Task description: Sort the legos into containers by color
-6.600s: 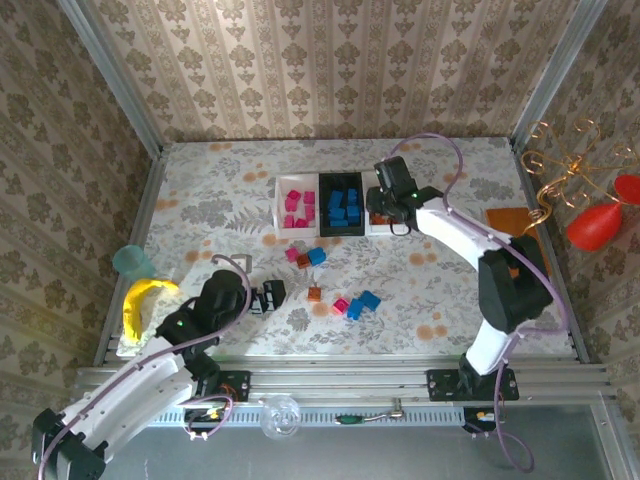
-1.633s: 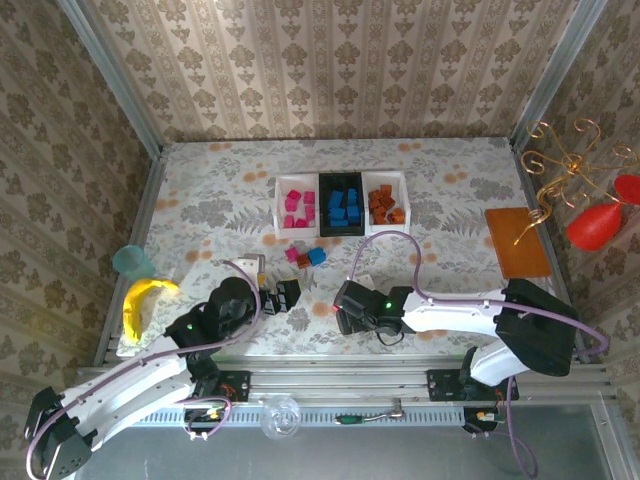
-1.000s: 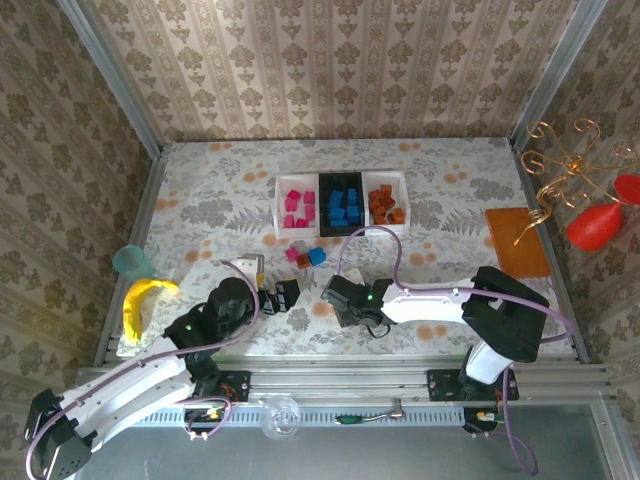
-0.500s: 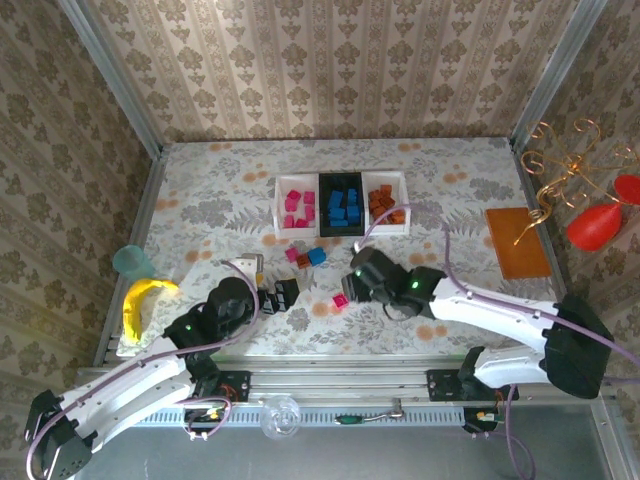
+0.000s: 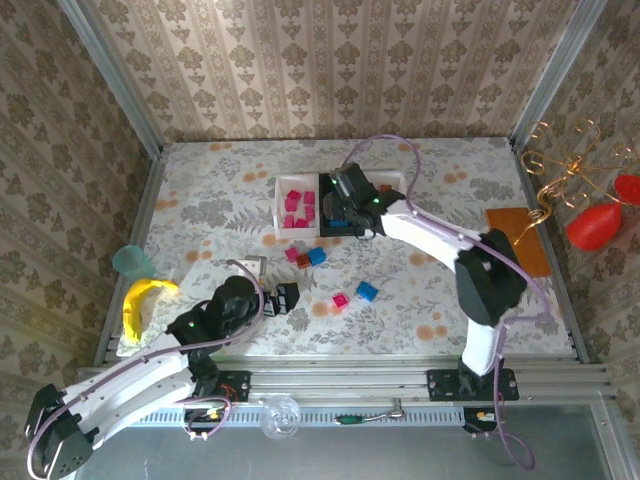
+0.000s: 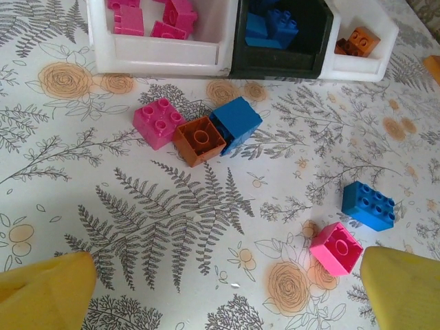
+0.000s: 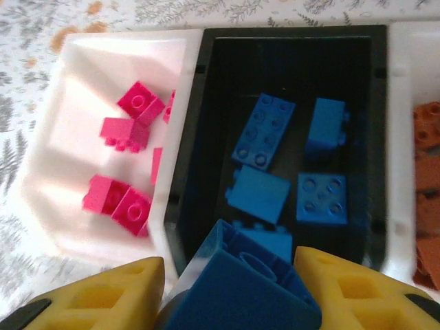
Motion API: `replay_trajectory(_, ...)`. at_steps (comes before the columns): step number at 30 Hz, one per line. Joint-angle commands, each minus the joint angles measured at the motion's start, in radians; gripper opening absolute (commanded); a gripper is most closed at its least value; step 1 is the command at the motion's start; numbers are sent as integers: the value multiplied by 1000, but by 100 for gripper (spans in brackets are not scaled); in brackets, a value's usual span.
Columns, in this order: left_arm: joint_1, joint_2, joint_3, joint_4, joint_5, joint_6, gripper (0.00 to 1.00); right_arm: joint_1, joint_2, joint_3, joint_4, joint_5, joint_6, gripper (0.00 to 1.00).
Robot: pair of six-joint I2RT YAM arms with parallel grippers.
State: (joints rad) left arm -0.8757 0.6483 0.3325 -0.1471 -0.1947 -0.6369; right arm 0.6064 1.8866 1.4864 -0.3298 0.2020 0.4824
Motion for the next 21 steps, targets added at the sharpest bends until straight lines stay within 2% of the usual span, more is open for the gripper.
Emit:
replay_trajectory(1,1,-1,34,-35,13,-11,100,-25,103,116,-86,15,30,36)
replay_trajectory(5,-4,10,34,-39,31,-10,100,-33,188,216,-132,19,64,43)
replay_trajectory(8,-5,41,45,-42,50,-2,100,-34,217,263,-162,11,88,62)
replay_trajectory(10,-6,69,56,-41,65,7,100,-34,206,268,-160,7,93,69)
replay_trajectory(16,-11,167,89,16,147,48,100,-27,82,198,-129,1,81,73)
replay_trajectory(21,-42,310,152,58,199,102,100,-3,-99,-21,-40,-26,93,74)
